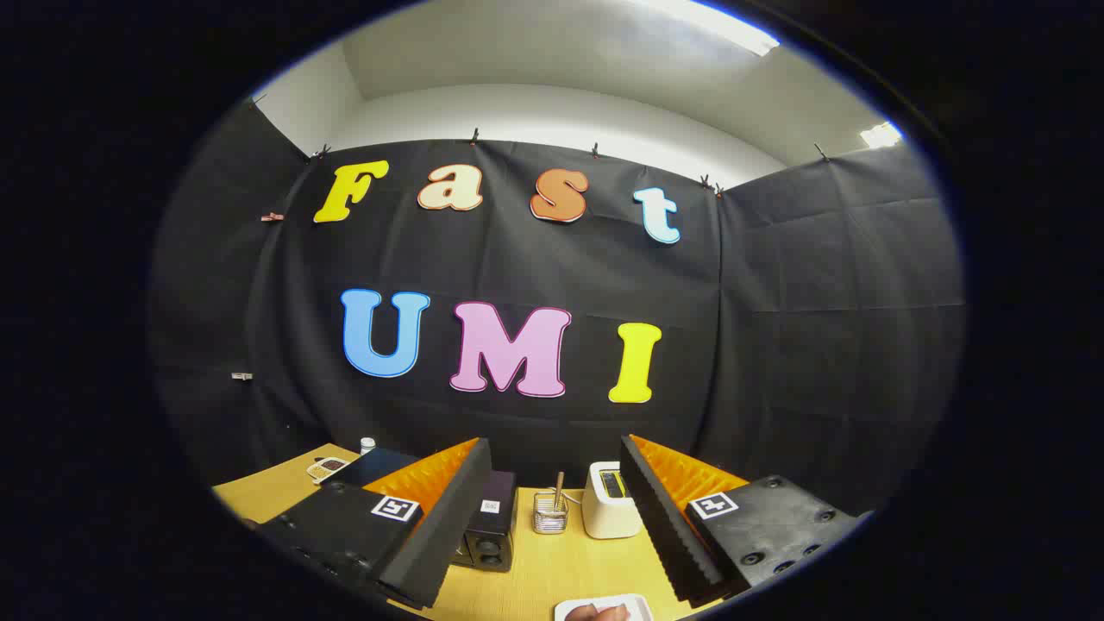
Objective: Open the toaster oven, put the food inside, and close the toaster oven door.
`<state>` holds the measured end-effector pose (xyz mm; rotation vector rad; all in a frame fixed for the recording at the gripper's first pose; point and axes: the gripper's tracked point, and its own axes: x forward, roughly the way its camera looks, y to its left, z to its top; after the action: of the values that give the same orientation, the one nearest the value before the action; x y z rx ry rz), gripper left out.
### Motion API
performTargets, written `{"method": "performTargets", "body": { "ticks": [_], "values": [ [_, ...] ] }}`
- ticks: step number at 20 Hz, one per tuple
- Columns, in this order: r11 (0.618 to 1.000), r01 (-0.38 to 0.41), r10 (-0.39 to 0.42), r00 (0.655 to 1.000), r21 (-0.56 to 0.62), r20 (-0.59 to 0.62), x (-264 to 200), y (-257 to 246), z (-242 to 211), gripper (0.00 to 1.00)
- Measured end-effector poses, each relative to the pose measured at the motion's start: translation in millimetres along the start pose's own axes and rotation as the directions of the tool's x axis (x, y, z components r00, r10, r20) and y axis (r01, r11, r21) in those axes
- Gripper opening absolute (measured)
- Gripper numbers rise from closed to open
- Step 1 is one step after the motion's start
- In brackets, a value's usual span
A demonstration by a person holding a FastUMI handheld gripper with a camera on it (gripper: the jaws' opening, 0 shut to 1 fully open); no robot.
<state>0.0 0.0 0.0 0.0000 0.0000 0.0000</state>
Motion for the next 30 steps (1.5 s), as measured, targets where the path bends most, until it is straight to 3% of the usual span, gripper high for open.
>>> {"method": "performTargets", "body": {
  "ticks": [20, 25, 30],
  "values": [
    [0.996, -0.018, 0.028, 0.993, 0.086, -0.116, 5, 7, -27, 0.98],
    [0.992, -0.038, 0.053, 0.991, 0.118, -0.127, 16, 35, -35, 0.98],
    [0.984, -0.083, 0.109, 0.981, 0.160, -0.160, 33, 95, -61, 1.00]
  ]
}}
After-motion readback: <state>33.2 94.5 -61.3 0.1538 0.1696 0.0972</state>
